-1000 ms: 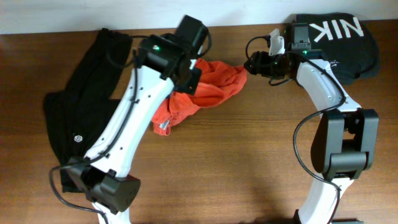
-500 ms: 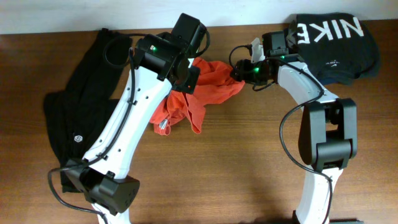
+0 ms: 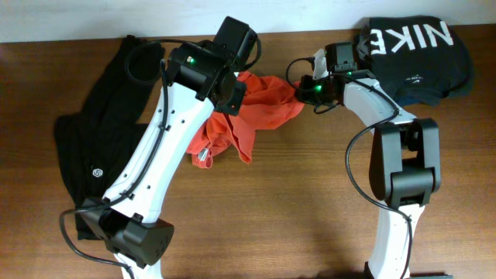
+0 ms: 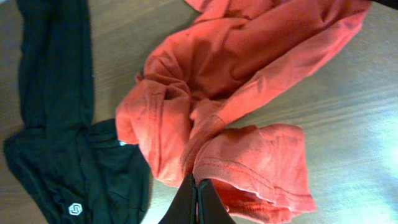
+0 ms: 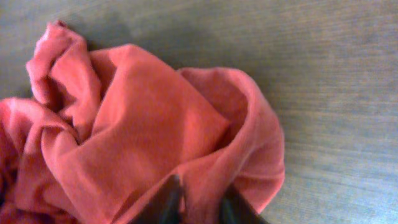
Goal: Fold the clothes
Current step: 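Grasp opposite edges of the orange shirt with both grippers, then lift the shirt with both grippers, stretch it wide, lay it flat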
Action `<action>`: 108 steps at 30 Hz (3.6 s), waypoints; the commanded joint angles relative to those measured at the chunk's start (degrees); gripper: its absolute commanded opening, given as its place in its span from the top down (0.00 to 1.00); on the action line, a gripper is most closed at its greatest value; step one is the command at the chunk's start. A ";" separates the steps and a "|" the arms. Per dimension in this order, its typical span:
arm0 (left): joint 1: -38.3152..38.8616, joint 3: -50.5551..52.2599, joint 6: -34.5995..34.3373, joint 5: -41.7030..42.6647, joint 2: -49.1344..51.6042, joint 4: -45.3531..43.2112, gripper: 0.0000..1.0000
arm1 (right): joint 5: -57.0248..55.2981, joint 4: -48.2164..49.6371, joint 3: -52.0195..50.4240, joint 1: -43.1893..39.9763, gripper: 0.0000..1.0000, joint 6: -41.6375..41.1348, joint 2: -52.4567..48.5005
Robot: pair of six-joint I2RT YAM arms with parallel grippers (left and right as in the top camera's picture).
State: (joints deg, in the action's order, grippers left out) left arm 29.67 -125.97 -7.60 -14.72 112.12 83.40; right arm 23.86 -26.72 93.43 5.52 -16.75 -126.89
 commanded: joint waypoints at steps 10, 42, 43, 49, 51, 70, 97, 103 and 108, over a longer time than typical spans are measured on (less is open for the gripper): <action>-10.73 -20.02 1.03 -9.11 -1.31 -1.62 0.99 | -0.50 -23.30 23.10 -9.60 0.96 7.17 9.14; -16.39 -36.98 15.04 -17.05 -11.30 -4.66 1.00 | -9.55 -55.89 50.05 -23.32 0.97 17.44 39.41; -16.63 -36.74 15.02 -17.03 -11.30 -4.48 1.00 | -9.55 -56.17 50.05 -23.32 0.96 17.44 39.41; -16.72 -36.74 14.99 -17.05 -15.61 -3.78 0.99 | -9.55 -58.93 50.07 -23.32 0.96 17.44 41.99; -16.72 -36.74 15.02 -17.03 -18.14 -2.58 1.00 | -9.55 -60.19 50.07 -23.32 0.96 17.44 43.82; -16.72 -32.83 14.34 -11.65 -32.26 3.78 1.00 | -15.39 -67.45 49.99 -23.30 0.96 18.01 58.38; -22.99 -21.07 11.58 -14.01 19.43 -14.78 1.00 | -9.25 -41.35 45.68 -12.44 0.96 21.84 -7.96; -24.72 -21.07 11.54 -13.53 25.07 -19.47 1.00 | -9.49 -34.32 45.68 -11.19 0.94 21.88 -12.39; -27.17 -21.07 11.54 -8.41 28.33 -25.20 1.00 | -9.51 -24.63 45.59 -10.38 0.92 21.86 -14.95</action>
State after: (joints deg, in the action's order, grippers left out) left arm 6.59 -146.65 3.64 -21.45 138.96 61.39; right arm 19.66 -54.54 138.74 -3.73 4.75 -140.05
